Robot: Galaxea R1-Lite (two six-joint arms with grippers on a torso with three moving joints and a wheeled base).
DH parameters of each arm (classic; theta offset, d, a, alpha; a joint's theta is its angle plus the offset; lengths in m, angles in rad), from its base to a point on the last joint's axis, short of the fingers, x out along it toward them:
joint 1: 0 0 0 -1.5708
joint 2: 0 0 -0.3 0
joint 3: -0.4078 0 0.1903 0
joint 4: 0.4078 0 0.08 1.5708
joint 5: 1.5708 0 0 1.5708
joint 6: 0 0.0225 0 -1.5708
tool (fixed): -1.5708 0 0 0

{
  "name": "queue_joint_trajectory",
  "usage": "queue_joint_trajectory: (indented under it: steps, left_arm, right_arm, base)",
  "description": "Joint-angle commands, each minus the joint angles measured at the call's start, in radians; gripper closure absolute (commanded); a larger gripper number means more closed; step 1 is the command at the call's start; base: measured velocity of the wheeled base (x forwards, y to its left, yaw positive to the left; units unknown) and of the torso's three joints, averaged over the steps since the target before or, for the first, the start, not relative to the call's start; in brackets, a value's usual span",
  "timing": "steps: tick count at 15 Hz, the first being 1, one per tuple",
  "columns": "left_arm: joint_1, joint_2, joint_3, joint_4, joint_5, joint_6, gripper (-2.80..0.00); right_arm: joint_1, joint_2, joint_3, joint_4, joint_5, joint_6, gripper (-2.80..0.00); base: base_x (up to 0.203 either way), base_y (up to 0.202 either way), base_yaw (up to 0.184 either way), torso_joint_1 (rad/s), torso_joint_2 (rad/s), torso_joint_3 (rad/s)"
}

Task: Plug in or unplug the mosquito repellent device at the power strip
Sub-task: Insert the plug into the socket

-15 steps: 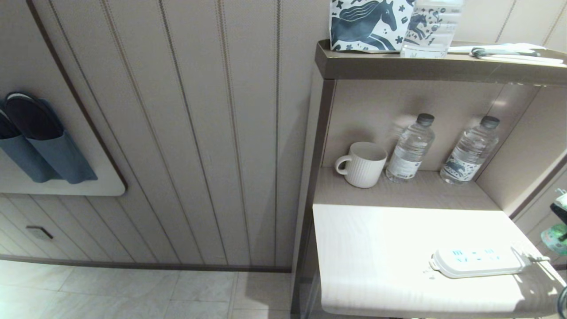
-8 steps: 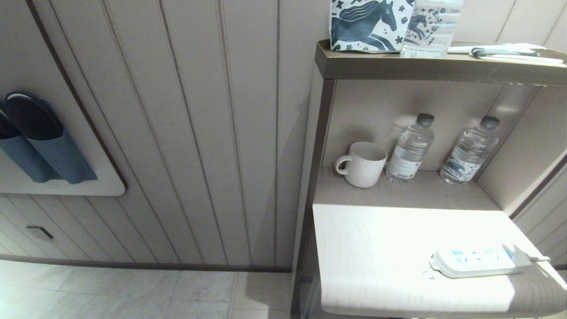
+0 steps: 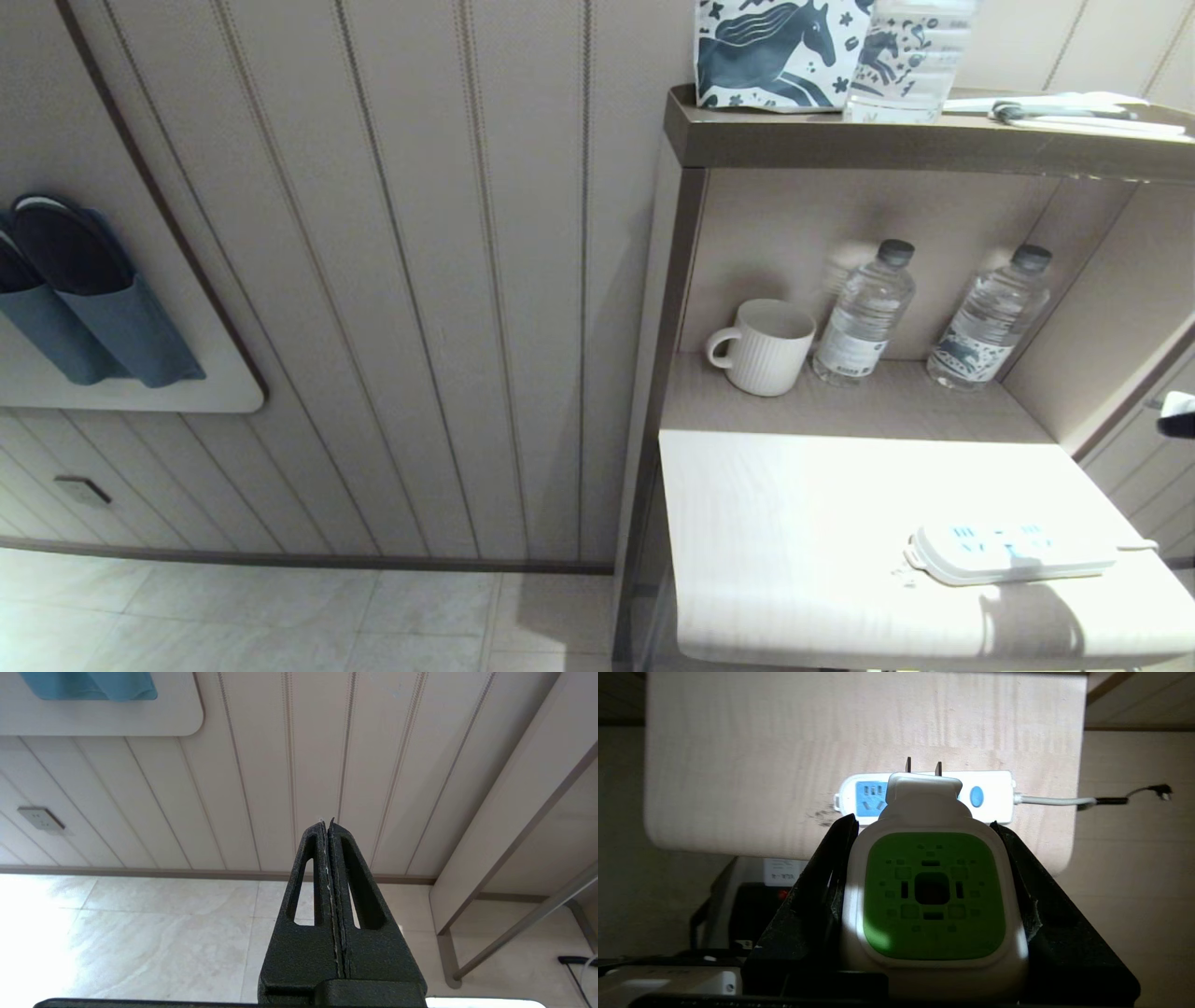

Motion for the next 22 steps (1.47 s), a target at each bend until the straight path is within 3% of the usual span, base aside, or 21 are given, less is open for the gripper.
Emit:
queue_joint_trajectory:
  steps: [1, 4, 10, 17, 22]
  left_arm:
    - [0.000, 0.001, -0.001, 0.001, 0.000, 0.000, 0.00]
    - [0.001, 0.001, -0.001, 0.001, 0.000, 0.000, 0.00]
    - [0.001, 0.001, -0.001, 0.001, 0.000, 0.000, 0.00]
    - [0.000, 0.001, -0.001, 0.001, 0.000, 0.000, 0.00]
    - [0.001, 0.001, 0.000, 0.001, 0.000, 0.000, 0.00]
  right_arm:
    - [0.094, 0.108, -0.046, 0.029, -0.157, -0.005, 0.00]
    - [0.159, 0.202, -0.119, 0.092, -0.210, -0.012, 0.00]
    - [0.230, 0.311, -0.194, 0.203, -0.208, -0.005, 0.00]
    - [0.245, 0.382, -0.159, 0.213, -0.192, 0.066, 0.00]
    - [0.340, 0.443, -0.134, 0.215, -0.204, 0.122, 0.00]
  base:
    - [0.000, 0.000, 0.000, 0.000, 0.00, 0.000]
    - [0.000, 0.000, 0.000, 0.000, 0.00, 0.000]
    - [0.000, 0.000, 0.000, 0.000, 0.00, 0.000]
    - [0.000, 0.000, 0.000, 0.000, 0.00, 0.000]
    - [0.000, 0.000, 0.000, 0.000, 0.00, 0.000]
